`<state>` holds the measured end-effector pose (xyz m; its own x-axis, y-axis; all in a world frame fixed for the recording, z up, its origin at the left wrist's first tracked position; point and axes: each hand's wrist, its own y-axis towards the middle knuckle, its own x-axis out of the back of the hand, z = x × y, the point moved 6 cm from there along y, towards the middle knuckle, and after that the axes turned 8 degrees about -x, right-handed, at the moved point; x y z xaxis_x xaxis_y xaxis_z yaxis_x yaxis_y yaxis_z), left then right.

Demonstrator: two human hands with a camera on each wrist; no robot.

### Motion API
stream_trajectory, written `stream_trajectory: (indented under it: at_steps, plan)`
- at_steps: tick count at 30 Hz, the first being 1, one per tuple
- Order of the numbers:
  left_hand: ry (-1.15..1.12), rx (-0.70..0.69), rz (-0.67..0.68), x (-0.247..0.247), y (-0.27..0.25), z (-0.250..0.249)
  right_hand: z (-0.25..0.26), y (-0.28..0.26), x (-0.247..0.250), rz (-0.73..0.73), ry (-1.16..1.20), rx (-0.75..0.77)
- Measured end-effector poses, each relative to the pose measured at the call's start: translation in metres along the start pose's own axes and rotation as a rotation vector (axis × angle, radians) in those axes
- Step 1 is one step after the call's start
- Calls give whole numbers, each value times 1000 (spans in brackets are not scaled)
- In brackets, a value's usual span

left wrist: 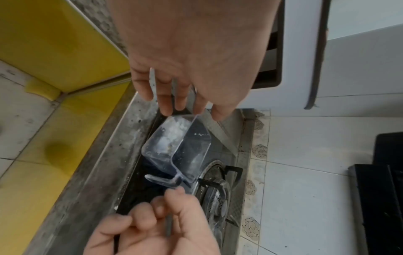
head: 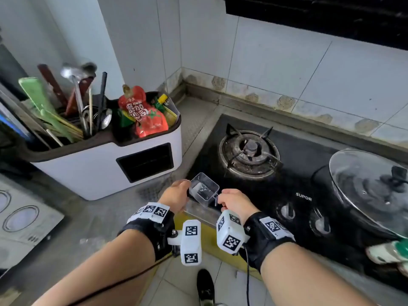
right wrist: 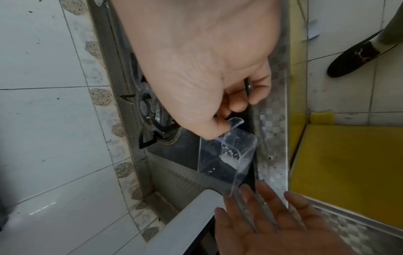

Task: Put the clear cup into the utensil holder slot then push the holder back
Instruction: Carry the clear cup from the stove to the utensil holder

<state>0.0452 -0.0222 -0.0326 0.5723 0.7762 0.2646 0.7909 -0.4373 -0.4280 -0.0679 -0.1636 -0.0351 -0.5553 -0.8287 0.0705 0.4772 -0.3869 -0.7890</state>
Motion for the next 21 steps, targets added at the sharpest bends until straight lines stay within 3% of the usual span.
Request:
stream_trajectory:
  at_steps: [9, 16, 21]
  plan:
    - [-96, 73, -1, 2, 7, 13, -1, 11, -26, 76, -100, -8]
    - [-164, 133, -158, 54, 10, 25, 19, 3, -75, 183, -90, 30]
    - [-284, 143, -199, 74, 9, 25, 28, 7, -106, 166, -75, 42]
